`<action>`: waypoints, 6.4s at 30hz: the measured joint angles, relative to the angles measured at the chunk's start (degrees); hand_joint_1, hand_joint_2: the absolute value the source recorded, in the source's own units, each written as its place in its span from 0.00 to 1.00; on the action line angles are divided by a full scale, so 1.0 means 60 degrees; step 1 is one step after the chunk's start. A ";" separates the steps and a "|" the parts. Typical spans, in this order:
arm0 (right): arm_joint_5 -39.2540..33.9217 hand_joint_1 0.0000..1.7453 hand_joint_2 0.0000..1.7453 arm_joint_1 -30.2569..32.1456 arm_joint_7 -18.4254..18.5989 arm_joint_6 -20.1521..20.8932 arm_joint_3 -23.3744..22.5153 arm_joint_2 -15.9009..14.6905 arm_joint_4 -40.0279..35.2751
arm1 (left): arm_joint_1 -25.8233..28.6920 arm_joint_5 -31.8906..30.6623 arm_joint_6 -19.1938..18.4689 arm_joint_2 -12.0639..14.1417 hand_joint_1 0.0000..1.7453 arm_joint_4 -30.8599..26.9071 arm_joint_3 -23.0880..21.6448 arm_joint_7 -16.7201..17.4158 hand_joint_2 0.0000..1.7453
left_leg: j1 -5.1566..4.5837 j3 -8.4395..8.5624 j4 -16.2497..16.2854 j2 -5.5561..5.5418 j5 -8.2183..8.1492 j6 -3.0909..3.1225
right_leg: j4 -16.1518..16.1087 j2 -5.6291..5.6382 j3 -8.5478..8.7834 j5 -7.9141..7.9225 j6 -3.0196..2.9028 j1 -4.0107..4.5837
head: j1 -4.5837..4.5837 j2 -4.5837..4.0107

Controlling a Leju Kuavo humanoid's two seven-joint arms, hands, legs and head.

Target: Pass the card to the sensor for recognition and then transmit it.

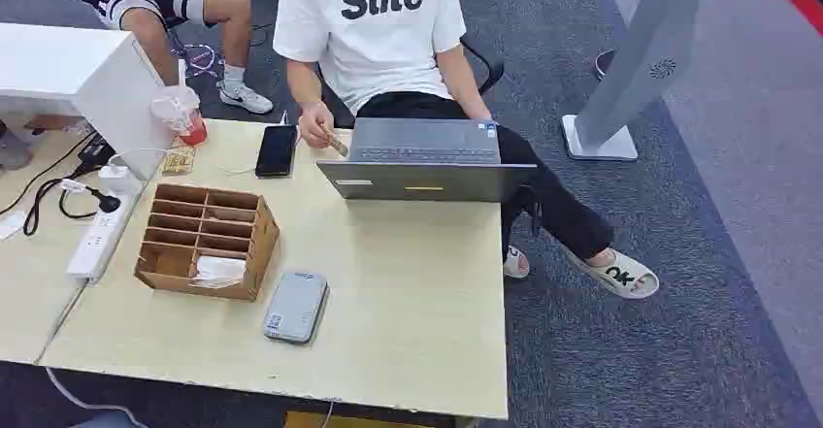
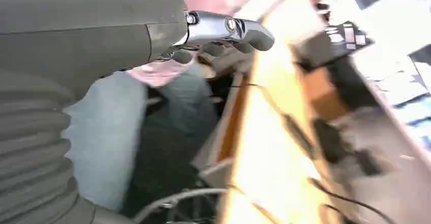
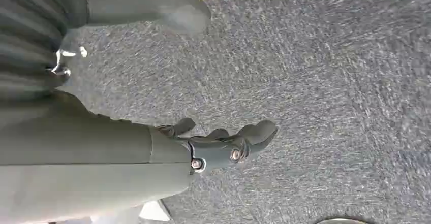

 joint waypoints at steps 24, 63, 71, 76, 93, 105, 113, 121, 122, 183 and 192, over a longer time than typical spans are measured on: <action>0.1607 0.00 1.00 -0.0058 0.1107 0.0802 0.0219 0.0222 0.0087 | -0.1042 -0.3352 -0.0229 0.2511 0.00 -0.3841 -0.3723 0.1815 1.00 | 0.0000 0.0007 0.0000 0.0002 0.0013 -0.0004 | 0.0001 0.0005 0.0000 0.0010 0.0005 0.0000 | -0.0004 0.0000; 0.3854 0.00 1.00 -0.0148 0.1672 0.1949 0.1045 0.0353 0.0193 | -0.5974 -0.6364 -0.2204 0.3621 1.00 -0.0701 -0.7041 0.4765 1.00 | 0.0000 -0.0012 0.0004 0.0010 0.0029 0.0000 | 0.0006 0.0015 -0.0015 0.0027 0.0004 -0.0001 | 0.0000 0.0000; 0.3928 0.00 1.00 -0.0151 0.1581 0.2004 0.1045 0.0357 0.0200 | -0.5874 -0.6226 -0.2185 0.3632 1.00 -0.0716 -0.7055 0.4608 1.00 | -0.0001 -0.0011 0.0004 0.0010 0.0031 0.0000 | 0.0007 0.0014 -0.0014 0.0028 0.0004 -0.0001 | 0.0000 0.0000; 0.3938 0.00 1.00 -0.0154 0.1585 0.2004 0.1046 0.0357 0.0200 | -0.5797 -0.6204 -0.2189 0.3611 1.00 -0.0727 -0.7085 0.4608 1.00 | -0.0001 -0.0011 0.0004 0.0009 0.0031 -0.0001 | 0.0006 0.0014 -0.0015 0.0028 0.0003 -0.0001 | 0.0000 0.0000; 0.4186 0.00 1.00 -0.0173 0.1537 0.2058 0.1045 0.0477 0.0208 | -0.5978 -0.6845 -0.2644 0.2973 1.00 0.0064 -0.8648 0.4608 1.00 | -0.0003 -0.0011 0.0007 0.0008 0.0031 0.0000 | 0.0005 0.0015 -0.0017 0.0029 0.0004 -0.0002 | -0.0004 0.0000; 0.4357 0.00 1.00 -0.0171 0.1676 0.2080 0.1045 0.0499 0.0211 | -0.5936 -0.6543 -0.3380 0.2882 1.00 0.1554 -0.9489 0.4579 1.00 | -0.0002 -0.0013 0.0006 0.0009 0.0031 0.0000 | 0.0006 0.0016 -0.0017 0.0029 0.0004 -0.0002 | -0.0003 0.0000; 0.4525 0.00 1.00 -0.0171 0.1567 0.2204 0.1045 0.0503 0.0215 | -0.5742 -0.6699 -0.3595 0.3155 1.00 0.2467 -0.9769 0.4666 1.00 | -0.0002 -0.0014 0.0006 0.0008 0.0030 0.0000 | 0.0006 0.0012 -0.0016 0.0029 0.0004 -0.0002 | 0.0000 0.0000; 0.4620 0.00 1.00 -0.0171 0.1556 0.2222 0.1045 0.0506 0.0226 | -0.5646 -0.6758 -0.3475 0.3232 1.00 0.2825 -0.9930 0.4736 1.00 | -0.0003 -0.0010 0.0006 -0.0001 0.0031 0.0000 | 0.0006 0.0005 -0.0008 0.0029 0.0004 -0.0002 | 0.0000 0.0000; 0.4627 0.00 1.00 -0.0172 0.1559 0.2222 0.1046 0.0506 0.0226 | -0.5626 -0.6772 -0.3435 0.3232 1.00 0.2854 -0.9930 0.4776 1.00 | -0.0002 -0.0008 0.0006 -0.0001 0.0031 0.0000 | 0.0006 0.0005 -0.0007 0.0029 0.0004 -0.0002 | -0.0004 0.0000; 0.4874 0.00 1.00 -0.0174 0.1409 0.2178 0.0433 0.0492 0.0233 | -0.6517 -0.7341 -0.2382 0.3724 1.00 0.1467 -0.8845 0.4666 1.00 | -0.0001 -0.0010 0.0007 -0.0008 0.0045 -0.0001 | 0.0009 0.0001 -0.0008 0.0039 -0.0003 0.0000 | -0.0004 0.0000; 0.5133 0.00 1.00 -0.0173 0.1596 0.2208 0.0433 0.0484 0.0233 | -0.8443 -0.7592 -0.2703 0.4299 1.00 0.1339 -0.8334 0.5184 1.00 | 0.0002 -0.0011 0.0007 -0.0011 0.0056 -0.0007 | 0.0014 0.0003 -0.0010 0.0049 0.0001 0.0000 | -0.0004 0.0000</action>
